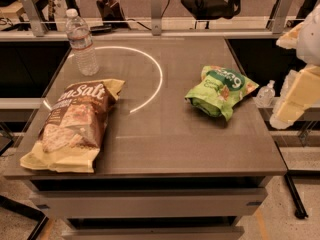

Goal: Pick green rice chip bag

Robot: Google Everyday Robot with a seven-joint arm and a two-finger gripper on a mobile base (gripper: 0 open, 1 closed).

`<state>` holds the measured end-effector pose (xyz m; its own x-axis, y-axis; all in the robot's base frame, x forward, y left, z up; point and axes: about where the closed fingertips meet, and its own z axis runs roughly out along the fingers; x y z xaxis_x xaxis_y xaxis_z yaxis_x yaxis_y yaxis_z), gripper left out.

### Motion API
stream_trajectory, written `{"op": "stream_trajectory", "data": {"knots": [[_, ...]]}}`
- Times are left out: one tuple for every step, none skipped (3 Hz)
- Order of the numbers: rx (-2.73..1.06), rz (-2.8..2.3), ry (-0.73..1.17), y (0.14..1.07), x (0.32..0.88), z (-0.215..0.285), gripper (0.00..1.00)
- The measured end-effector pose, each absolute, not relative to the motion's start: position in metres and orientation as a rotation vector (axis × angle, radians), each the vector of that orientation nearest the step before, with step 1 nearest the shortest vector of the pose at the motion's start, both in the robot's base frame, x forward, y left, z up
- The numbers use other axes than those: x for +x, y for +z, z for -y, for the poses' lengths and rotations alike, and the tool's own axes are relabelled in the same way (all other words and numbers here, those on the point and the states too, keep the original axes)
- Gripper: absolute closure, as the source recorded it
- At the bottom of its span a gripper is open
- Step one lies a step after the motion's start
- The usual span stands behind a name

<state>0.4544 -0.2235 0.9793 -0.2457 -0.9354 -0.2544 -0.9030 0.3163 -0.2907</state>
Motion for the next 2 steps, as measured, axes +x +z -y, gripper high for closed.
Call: {"op": "stream_trajectory", "data": {"knots": [[-1.582,-2.193,-0.093,0.976,0.472,0.226,0.00],[-1.543,-2.158,-0.036,0.970,0.499,0.225,0.00]]}}
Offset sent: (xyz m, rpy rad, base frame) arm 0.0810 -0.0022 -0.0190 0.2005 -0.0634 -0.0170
